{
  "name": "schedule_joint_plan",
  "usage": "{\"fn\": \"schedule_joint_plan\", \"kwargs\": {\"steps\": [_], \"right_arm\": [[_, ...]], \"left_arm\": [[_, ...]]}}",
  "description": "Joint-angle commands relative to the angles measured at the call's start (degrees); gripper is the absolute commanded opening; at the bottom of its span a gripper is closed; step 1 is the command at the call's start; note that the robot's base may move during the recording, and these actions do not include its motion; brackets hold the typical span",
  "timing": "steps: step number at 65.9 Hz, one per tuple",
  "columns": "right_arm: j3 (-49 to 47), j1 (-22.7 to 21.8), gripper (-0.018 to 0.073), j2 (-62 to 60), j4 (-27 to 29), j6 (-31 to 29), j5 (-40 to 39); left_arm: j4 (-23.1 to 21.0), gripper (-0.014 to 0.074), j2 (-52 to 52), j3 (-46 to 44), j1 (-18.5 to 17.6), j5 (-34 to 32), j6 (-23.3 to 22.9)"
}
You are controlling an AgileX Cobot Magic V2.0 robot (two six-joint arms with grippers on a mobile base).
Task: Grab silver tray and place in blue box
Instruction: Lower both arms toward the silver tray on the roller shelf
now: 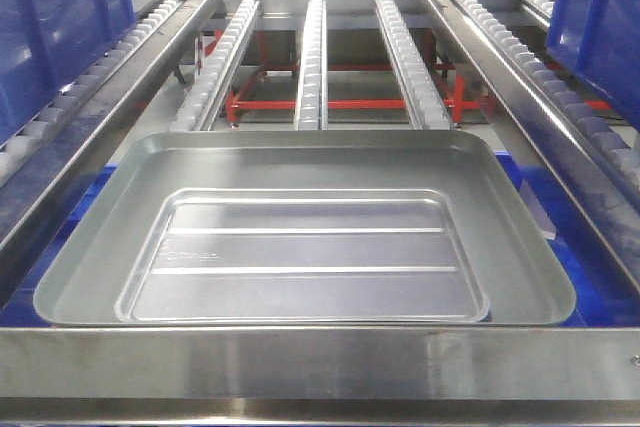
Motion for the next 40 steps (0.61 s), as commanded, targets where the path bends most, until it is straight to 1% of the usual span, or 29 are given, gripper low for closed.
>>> {"fn": "schedule_joint_plan", "kwargs": {"steps": [1, 4, 10, 13, 22, 27, 32, 37, 40], "right_arm": [[-2.1, 0.0, 0.0053, 1.9, 1.1, -0.5, -2.1], [-2.1, 0.0, 0.0053, 2.6, 2.1, -0.5, -2.3], [-2.1, 0.0, 0.0053, 2.9, 2.5, -0.5, -4.6], [-2.1, 0.0, 0.0053, 2.9, 2.6, -0.5, -5.3], [-2.1, 0.0, 0.0053, 2.9, 4.1, -0.5, -4.1], [-2.2, 0.0, 0.0053, 2.9, 4.1, -0.5, -2.8], [-2.3, 0.1, 0.0059, 2.9, 5.1, -0.4, -1.7], [-3.0, 1.1, 0.0059, 2.9, 6.5, 0.0, -0.5], [-3.6, 2.5, 0.006, 2.9, 6.6, 1.9, 0.1]], "left_arm": [[-4.2, -0.0009, 3.7, -2.3, -0.1, -3.5, 0.0], [-6.0, -0.0009, 5.6, -2.4, -0.1, -4.6, 0.0], [-14.0, -0.0009, 8.8, -2.4, -0.1, -8.8, 0.0], [-15.6, -0.0009, 10.2, -2.7, -0.1, -9.8, 0.0], [-15.5, -0.0009, 12.8, -5.2, -0.1, -5.6, 0.7], [-15.5, -0.0009, 12.8, -6.5, -0.1, -4.4, 4.5], [-15.5, -0.0008, 12.8, -9.3, -0.1, -0.5, 4.8], [-14.6, -0.0006, 12.8, -12.6, -1.4, 3.0, 4.8], [-12.5, -0.0006, 12.8, -14.1, -2.9, 3.2, 4.5]]}}
